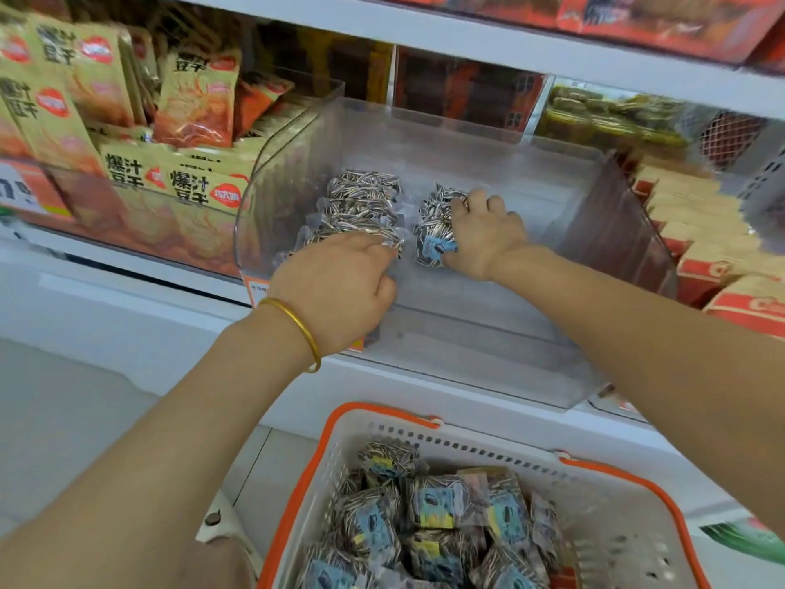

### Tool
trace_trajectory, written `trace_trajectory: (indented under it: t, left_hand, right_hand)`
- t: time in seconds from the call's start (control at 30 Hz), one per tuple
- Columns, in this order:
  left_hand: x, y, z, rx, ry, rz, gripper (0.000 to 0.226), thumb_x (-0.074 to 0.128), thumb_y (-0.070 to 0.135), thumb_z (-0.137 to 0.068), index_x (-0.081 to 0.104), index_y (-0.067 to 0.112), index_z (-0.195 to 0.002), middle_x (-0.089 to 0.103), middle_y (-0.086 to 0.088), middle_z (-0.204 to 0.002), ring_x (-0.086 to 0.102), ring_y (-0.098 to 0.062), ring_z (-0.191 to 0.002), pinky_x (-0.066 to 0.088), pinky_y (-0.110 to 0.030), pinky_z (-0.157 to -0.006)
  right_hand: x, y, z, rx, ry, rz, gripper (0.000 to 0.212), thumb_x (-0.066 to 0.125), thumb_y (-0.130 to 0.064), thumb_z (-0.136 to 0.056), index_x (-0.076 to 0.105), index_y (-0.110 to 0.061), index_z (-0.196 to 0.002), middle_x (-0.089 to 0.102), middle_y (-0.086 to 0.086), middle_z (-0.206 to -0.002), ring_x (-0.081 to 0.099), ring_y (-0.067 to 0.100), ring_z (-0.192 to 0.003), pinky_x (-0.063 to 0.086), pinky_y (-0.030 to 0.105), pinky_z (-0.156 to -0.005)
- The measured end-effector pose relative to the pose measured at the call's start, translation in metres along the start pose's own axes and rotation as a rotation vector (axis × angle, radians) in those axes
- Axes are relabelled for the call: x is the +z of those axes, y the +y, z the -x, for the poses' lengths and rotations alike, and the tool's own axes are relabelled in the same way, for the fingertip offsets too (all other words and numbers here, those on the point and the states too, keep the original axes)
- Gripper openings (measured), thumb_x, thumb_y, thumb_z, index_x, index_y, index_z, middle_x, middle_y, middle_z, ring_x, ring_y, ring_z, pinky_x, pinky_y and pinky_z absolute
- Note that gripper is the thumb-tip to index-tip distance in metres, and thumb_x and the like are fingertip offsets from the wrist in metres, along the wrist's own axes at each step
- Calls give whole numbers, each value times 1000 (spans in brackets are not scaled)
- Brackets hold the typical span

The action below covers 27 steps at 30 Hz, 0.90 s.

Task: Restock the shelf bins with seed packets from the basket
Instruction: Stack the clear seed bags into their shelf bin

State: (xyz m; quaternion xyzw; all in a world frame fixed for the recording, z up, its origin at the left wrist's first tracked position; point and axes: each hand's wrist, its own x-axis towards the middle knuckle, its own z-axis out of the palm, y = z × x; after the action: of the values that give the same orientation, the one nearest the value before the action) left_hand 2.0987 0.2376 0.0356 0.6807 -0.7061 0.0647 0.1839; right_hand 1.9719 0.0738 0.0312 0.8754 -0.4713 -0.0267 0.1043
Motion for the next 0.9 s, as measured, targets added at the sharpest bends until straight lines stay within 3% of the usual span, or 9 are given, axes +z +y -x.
trace_trajectory:
  t: [0.2, 0.37, 0.47, 0.57, 0.67, 0.77, 0.9]
  left_hand:
    - [2, 0, 2, -13, 63, -3, 71, 12, 39, -72, 63, 7, -111, 63, -12, -115, 56, -31, -107, 47, -39, -87]
    - [0, 1, 9, 48, 240, 100, 41, 36, 20, -83, 64, 4, -109, 65, -13, -112, 58, -34, -102, 49, -40, -85]
    - [-11, 11, 21, 177, 397, 99, 29, 48, 6, -84, 64, 2, -108, 64, -13, -112, 58, -34, -98, 44, -39, -86]
    - [-17, 33, 43, 299, 419, 92, 27, 45, 4, -85, 66, -2, -101, 65, -16, -99, 58, -34, -86, 44, -39, -75]
    - [7, 50, 75, 344, 177, 109, 27, 44, 10, -84, 67, 3, -97, 66, -11, -94, 55, -30, -81, 45, -37, -68]
    - [46, 57, 107, 337, -176, 76, 31, 39, 21, -82, 68, 11, -92, 66, -5, -89, 60, -27, -78, 53, -34, -58]
    - [80, 66, 126, 250, -429, 79, 44, 26, 32, -86, 66, 17, -98, 64, -1, -95, 60, -24, -89, 52, -35, -61]
  right_hand:
    - [-6, 7, 4, -4, -18, -17, 78, 68, -47, -79, 33, -5, -135, 36, 14, -133, 38, 36, -122, 39, 45, -94]
    - [-35, 18, 25, -12, 113, -213, 47, 63, -25, -88, 49, -3, -127, 47, 19, -127, 45, 38, -120, 43, 44, -96]
    - [-55, 20, 73, -72, 328, -430, 33, 57, -16, -91, 57, -10, -124, 55, 12, -122, 57, 27, -107, 45, 41, -94]
    - [-63, 11, 154, -112, 471, -825, 23, 58, -10, -89, 68, -18, -108, 64, -3, -99, 65, 13, -82, 50, 26, -81]
    - [-19, 6, 215, -162, 320, -957, 20, 58, -11, -88, 70, -20, -100, 65, -13, -86, 66, 7, -70, 50, 19, -71]
    - [62, 11, 242, -107, -92, -738, 20, 52, -14, -95, 67, -19, -107, 68, -9, -104, 64, 7, -83, 52, 26, -79]
    - [162, 34, 255, 39, -545, -536, 27, 47, -13, -96, 59, -15, -120, 62, 4, -122, 59, 20, -105, 48, 34, -91]
